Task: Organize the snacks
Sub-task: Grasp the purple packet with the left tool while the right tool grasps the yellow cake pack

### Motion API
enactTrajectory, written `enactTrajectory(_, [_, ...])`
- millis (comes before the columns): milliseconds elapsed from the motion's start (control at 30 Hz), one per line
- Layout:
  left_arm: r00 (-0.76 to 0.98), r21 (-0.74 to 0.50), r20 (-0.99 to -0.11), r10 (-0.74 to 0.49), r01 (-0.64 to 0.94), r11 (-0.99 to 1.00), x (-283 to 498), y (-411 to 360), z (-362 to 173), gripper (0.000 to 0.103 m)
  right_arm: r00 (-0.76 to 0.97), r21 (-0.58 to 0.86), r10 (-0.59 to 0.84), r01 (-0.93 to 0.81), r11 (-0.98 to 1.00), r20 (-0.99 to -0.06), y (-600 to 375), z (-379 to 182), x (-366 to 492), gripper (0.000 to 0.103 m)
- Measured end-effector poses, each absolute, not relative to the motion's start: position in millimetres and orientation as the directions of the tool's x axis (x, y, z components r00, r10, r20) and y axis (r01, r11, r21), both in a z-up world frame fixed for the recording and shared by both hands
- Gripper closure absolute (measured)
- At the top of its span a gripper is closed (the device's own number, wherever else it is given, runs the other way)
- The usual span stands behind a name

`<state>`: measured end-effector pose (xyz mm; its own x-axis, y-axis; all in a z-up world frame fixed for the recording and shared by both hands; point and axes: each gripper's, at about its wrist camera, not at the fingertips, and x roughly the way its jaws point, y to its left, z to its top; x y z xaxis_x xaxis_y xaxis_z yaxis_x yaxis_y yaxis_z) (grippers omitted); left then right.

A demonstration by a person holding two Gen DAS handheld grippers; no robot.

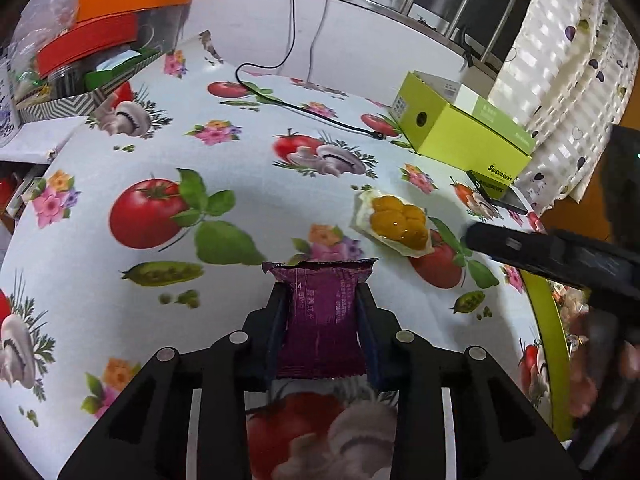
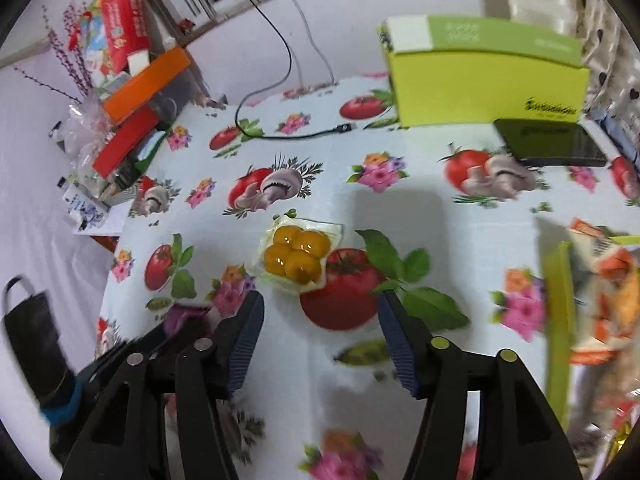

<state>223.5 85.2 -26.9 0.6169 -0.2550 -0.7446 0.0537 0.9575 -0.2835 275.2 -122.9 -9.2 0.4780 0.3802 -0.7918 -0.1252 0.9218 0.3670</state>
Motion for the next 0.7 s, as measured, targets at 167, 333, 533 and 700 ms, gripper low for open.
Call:
enactTrajectory(167, [0.63, -0.287, -0.734, -0.253, 0.05, 0.957, 220, 94, -24, 0.07, 0.453, 0.381, 0.382, -0.097, 0.919, -0.806, -107, -28, 306, 0.042])
enactTrajectory(333, [0.645, -0.291, -0.721, -0.252, 0.047, 0.955, 220, 101, -18, 0.078, 0.44, 0.358, 0.363, -0.098, 0.928, -0.821, -95, -40, 327, 0.041])
enactTrajectory(533, [0.642, -0.299, -0.721, -0.26, 0.051, 0.953, 219, 105, -19, 0.081, 0.423, 0.262, 0.33, -0.213, 0.941, -0.844, -80, -41, 326, 0.046])
enactTrajectory(700, [0.63, -0.308, -0.726, -0.277, 0.063, 0.949, 214, 103, -19, 0.081, 0.405, 0.255, 0.34, -0.251, 0.934, -0.849, -93, -42, 298, 0.051])
